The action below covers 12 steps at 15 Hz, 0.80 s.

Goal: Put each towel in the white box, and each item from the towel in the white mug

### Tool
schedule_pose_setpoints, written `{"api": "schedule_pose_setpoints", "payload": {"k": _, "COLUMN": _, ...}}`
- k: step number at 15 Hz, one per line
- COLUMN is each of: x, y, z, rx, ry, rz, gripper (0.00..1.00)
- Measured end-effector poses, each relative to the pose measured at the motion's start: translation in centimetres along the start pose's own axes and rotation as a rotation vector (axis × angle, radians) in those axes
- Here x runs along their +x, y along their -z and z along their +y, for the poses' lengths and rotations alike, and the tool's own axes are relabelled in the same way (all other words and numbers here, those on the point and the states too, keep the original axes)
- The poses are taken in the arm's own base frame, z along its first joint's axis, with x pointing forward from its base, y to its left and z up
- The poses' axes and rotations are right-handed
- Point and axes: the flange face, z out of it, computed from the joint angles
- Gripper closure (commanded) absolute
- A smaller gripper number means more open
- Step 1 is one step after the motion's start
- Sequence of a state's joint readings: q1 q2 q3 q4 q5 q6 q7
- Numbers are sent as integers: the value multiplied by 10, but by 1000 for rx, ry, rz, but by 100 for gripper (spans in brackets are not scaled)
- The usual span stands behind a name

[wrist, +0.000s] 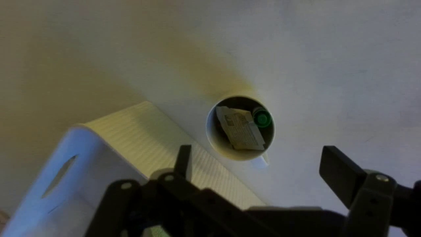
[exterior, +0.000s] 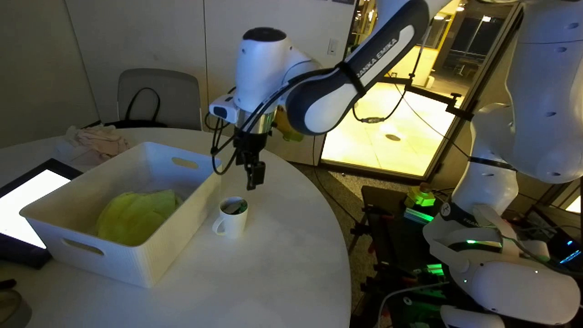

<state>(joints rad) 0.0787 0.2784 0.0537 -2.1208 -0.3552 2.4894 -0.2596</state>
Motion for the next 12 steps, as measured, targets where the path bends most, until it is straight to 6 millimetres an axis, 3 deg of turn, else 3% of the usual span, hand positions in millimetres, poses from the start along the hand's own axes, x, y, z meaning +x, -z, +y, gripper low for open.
{"api": "schedule_pose_setpoints", "payload": {"k": 6, "x": -67, "y": 91, "z": -34, "rx": 56, "ry": -182, "rz": -131, "gripper": 0}}
{"api": "schedule_pose_setpoints", "payload": {"k": 12, "x": -150, "y": 167, "z": -72, "rx": 179, "ry": -317, "rz": -215, "gripper": 0}}
